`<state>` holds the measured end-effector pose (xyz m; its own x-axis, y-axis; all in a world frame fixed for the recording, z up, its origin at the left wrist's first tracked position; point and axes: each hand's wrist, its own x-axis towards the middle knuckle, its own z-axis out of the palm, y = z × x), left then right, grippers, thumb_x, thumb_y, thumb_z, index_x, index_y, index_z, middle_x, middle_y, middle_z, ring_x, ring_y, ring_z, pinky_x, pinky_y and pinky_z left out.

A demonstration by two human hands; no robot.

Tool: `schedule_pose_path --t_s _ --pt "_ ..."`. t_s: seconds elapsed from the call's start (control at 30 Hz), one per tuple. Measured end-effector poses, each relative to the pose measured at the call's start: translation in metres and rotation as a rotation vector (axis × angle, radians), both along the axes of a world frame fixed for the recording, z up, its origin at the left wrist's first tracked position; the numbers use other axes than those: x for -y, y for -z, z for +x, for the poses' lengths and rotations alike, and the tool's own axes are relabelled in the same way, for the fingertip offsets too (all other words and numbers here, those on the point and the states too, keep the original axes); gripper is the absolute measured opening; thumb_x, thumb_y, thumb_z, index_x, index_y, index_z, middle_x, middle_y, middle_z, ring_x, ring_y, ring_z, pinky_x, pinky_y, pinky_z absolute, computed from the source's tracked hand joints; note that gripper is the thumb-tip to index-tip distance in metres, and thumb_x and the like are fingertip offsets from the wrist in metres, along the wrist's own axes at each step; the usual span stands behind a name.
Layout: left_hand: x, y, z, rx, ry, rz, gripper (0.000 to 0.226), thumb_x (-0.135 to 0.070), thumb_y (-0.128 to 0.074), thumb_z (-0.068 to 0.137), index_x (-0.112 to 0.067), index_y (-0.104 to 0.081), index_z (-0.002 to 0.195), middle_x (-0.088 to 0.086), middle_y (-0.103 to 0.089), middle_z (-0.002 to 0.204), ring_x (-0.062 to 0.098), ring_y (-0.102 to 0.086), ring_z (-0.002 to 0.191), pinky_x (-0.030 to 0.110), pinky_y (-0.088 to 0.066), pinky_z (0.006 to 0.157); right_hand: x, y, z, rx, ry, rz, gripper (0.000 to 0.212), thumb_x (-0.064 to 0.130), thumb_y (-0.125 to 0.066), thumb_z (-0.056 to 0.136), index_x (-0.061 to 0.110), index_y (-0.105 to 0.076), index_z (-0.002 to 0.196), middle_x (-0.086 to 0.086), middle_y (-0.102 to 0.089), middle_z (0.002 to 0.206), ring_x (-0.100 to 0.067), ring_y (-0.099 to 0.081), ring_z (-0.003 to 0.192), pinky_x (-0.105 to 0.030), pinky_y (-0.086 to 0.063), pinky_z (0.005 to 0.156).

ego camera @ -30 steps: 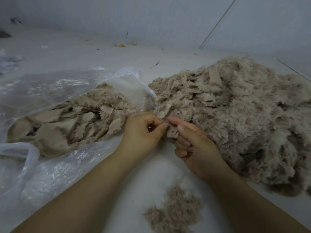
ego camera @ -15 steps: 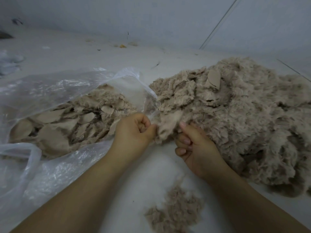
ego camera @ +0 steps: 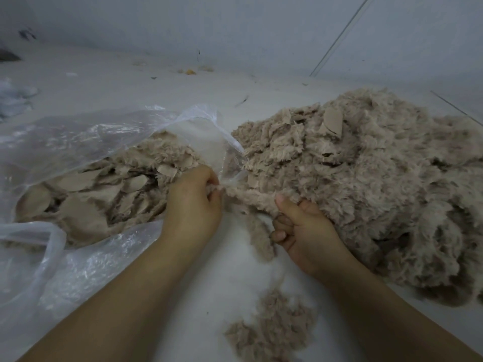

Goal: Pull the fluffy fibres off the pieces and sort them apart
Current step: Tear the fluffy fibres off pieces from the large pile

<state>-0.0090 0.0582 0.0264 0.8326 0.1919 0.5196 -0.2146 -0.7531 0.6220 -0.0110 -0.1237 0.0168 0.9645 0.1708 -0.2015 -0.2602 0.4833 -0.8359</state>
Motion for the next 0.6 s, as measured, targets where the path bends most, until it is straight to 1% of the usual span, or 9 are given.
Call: schedule_pose_path --t_s 0.1,0.17,0.23,0.33,0.4,0.47,0.53,0.6 --pt "0.0005 -0.0007 -0.001 0.011 -0.026 -0.029 0.027 0.002 -0.061 0.083 -0.016 -0.043 0.075 -0.003 -0.043 0.064 0.01 -0.039 0.055 0.031 -0.03 0.049 -0.0012 -0.002 -0.0006 -0.022 0.019 0.028 0.021 0.014 -0.051 0.099 0.019 -0.04 0.082 0.011 -0.025 0.044 -0.002 -0.026 0.036 -0.017 -0.032 0.038" --pt "0.0013 -0.0006 -0.0018 -0.003 -0.032 -0.054 0.028 0.004 -0.057 0.083 -0.017 -0.04 0.076 0.0 -0.043 0.062 0.015 -0.037 0.053 0.034 -0.029 0.049 -0.0017 -0.0026 -0.0012 -0.034 0.032 0.039 0.023 0.014 -0.052 0.098 0.018 -0.04 0.078 0.01 -0.025 0.045 -0.002 -0.026 0.037 -0.017 -0.032 0.038" --pt "0.0013 -0.0013 -0.0027 0.006 -0.038 -0.059 0.027 0.006 -0.054 0.08 -0.017 -0.039 0.076 0.0 -0.042 0.061 0.015 -0.036 0.051 0.033 -0.027 0.048 -0.002 -0.0031 -0.0014 -0.052 0.047 0.05 0.027 0.014 -0.053 0.097 0.019 -0.038 0.075 0.009 -0.025 0.046 -0.003 -0.026 0.038 -0.017 -0.031 0.038" --pt "0.0024 -0.001 -0.0021 0.0 -0.046 -0.065 0.027 0.009 -0.051 0.075 -0.015 -0.039 0.073 0.001 -0.04 0.058 0.014 -0.031 0.049 0.031 -0.022 0.048 -0.0018 -0.0046 -0.0022 -0.069 0.062 0.069 0.027 0.015 -0.053 0.097 0.02 -0.039 0.075 0.008 -0.027 0.046 -0.003 -0.027 0.037 -0.017 -0.031 0.037" --pt "0.0019 0.0004 -0.0006 -0.007 -0.06 -0.076 0.029 0.01 -0.051 0.073 -0.015 -0.038 0.07 0.001 -0.04 0.058 0.014 -0.03 0.05 0.031 -0.023 0.049 -0.0019 -0.0065 -0.003 -0.094 0.081 0.072 0.028 0.015 -0.053 0.097 0.019 -0.039 0.074 0.008 -0.028 0.045 -0.004 -0.029 0.037 -0.018 -0.031 0.036" --pt "-0.0003 0.0022 0.0006 0.0 -0.049 -0.089 0.031 0.011 -0.051 0.074 -0.016 -0.038 0.069 -0.002 -0.039 0.058 0.01 -0.032 0.051 0.031 -0.024 0.049 -0.0023 -0.0083 -0.0027 -0.116 0.1 0.08 0.031 0.015 -0.053 0.098 0.019 -0.037 0.072 0.007 -0.028 0.044 -0.004 -0.029 0.036 -0.019 -0.031 0.035" --pt "-0.0017 0.0037 0.0021 0.024 -0.019 -0.076 0.031 0.01 -0.055 0.077 -0.016 -0.039 0.071 -0.005 -0.039 0.059 0.006 -0.038 0.053 0.025 -0.023 0.048 -0.002 -0.0094 -0.0016 -0.14 0.107 0.102 0.033 0.016 -0.052 0.099 0.019 -0.036 0.069 0.007 -0.028 0.044 -0.004 -0.029 0.035 -0.019 -0.03 0.035" --pt "0.0001 0.0039 0.003 0.044 0.037 -0.06 0.029 0.0 -0.064 0.083 -0.016 -0.042 0.075 -0.008 -0.039 0.06 0.001 -0.042 0.058 0.019 -0.028 0.049 -0.0019 -0.0087 -0.0016 -0.134 0.101 0.101 0.033 0.016 -0.052 0.098 0.019 -0.038 0.069 0.007 -0.028 0.045 -0.004 -0.029 0.036 -0.019 -0.031 0.036"
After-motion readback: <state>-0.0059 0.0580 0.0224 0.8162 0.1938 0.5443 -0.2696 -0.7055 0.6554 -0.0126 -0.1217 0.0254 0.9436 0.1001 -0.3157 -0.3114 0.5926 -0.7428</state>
